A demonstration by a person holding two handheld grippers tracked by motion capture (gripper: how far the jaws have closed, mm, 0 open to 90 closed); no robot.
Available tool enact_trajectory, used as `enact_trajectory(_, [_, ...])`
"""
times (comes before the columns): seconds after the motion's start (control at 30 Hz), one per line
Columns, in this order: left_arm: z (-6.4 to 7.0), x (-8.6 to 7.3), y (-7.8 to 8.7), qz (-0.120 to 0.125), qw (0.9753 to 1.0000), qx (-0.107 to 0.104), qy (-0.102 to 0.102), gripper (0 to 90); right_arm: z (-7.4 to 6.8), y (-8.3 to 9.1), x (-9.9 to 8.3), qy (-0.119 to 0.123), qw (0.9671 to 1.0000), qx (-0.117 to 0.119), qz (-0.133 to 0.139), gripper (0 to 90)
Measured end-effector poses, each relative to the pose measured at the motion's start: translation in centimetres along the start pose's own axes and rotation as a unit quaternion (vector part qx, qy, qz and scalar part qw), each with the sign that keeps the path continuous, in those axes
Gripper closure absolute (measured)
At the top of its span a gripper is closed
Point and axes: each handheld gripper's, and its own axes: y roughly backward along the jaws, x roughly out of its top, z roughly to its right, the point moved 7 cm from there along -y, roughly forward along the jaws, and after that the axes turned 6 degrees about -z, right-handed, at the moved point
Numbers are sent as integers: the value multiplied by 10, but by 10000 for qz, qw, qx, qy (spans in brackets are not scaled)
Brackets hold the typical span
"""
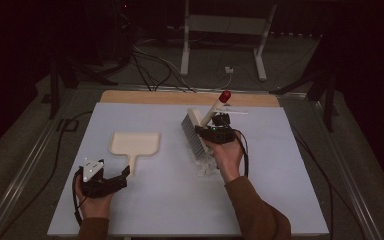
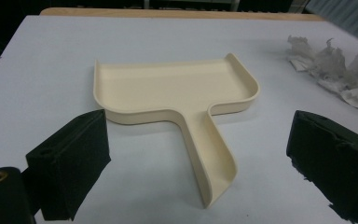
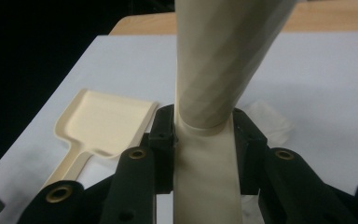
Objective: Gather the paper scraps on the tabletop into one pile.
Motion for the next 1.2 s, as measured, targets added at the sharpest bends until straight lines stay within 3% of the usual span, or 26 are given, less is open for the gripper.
enact_trajectory(0.13, [0, 0, 0, -5, 10000, 1, 9, 67, 9, 6, 9, 46, 9999, -22, 105, 666])
enact_trajectory(0.27, [0, 0, 0, -6, 10000, -2, 1, 66, 32, 14, 21, 201, 9991, -250, 281, 666])
enact_trajectory(0.43, [1, 0, -1, -17, 10000, 2, -8, 66, 51, 16, 28, 409, 9975, -488, 289, 666])
enact_trajectory(0.47, [1, 0, -1, -20, 10000, 2, -9, 66, 60, 13, 30, 535, 9963, -624, 239, 667])
enact_trajectory(0.5, [1, 0, -1, -21, 10000, 3, -8, 66, 60, 13, 30, 535, 9963, -624, 239, 667])
enact_trajectory(0.53, [1, 0, -1, -29, 10000, 1, -11, 66, 67, 9, 31, 663, 9944, -806, 187, 667])
enact_trajectory(0.6, [1, 0, -1, -27, 10000, 1, -10, 66, 70, 7, 31, 736, 9935, -858, 159, 667])
enact_trajectory(0.67, [1, 0, -1, -23, 10000, 0, -7, 66, 76, -3, 30, 1012, 9896, -1017, 41, 667])
enact_trajectory(0.8, [0, 0, 0, -8, 10000, -2, 8, 67, 79, -16, 28, 1249, 9867, -1041, -2, 667])
enact_trajectory(0.9, [0, 0, 0, 2, 10000, -10, 19, 67, 79, -23, 28, 1294, 9864, -1016, -6, 667])
enact_trajectory(0.97, [0, 0, 0, -3, 10000, -18, 15, 66, 77, -30, 27, 1460, 9841, -1013, -17, 667])
enact_trajectory(1.2, [-1, 0, 0, 12, 10000, -28, 39, 66, 69, -51, 26, 2287, 9684, -990, -67, 667])
